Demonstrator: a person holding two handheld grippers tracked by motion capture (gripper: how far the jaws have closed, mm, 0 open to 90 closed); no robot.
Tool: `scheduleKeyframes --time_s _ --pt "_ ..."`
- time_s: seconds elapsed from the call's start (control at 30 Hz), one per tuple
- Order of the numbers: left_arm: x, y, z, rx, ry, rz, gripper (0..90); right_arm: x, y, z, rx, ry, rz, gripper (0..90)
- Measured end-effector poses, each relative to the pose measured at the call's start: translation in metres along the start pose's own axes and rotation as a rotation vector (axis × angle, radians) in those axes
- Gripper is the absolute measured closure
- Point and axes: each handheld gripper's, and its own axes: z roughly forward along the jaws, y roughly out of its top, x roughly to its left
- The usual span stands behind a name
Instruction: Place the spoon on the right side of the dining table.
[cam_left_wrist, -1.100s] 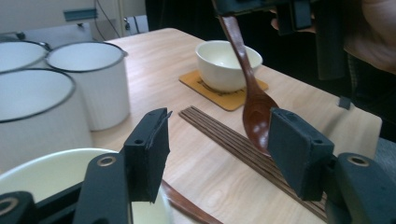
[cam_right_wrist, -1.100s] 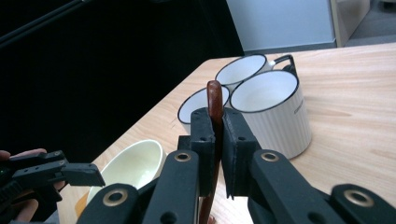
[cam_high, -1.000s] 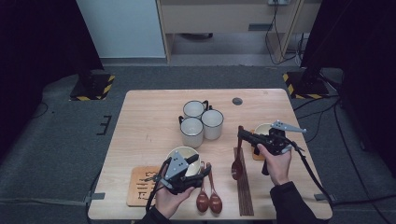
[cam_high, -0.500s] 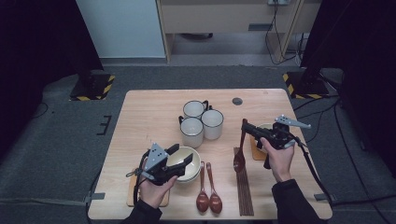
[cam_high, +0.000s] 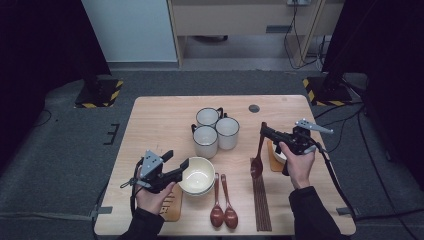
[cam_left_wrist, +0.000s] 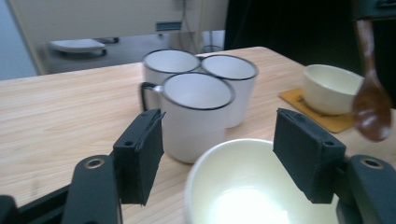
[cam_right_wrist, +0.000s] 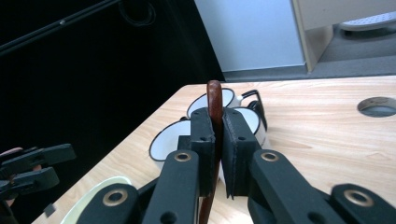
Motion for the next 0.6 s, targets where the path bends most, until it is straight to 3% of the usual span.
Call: scheduleKeyframes --time_s 0.6 --pt "0.054 -0.02 -0.005 0.067 0.166 -0.063 29.7 -0.016 0.014 -0.001 -0.057 -0.067 0.013 84.3"
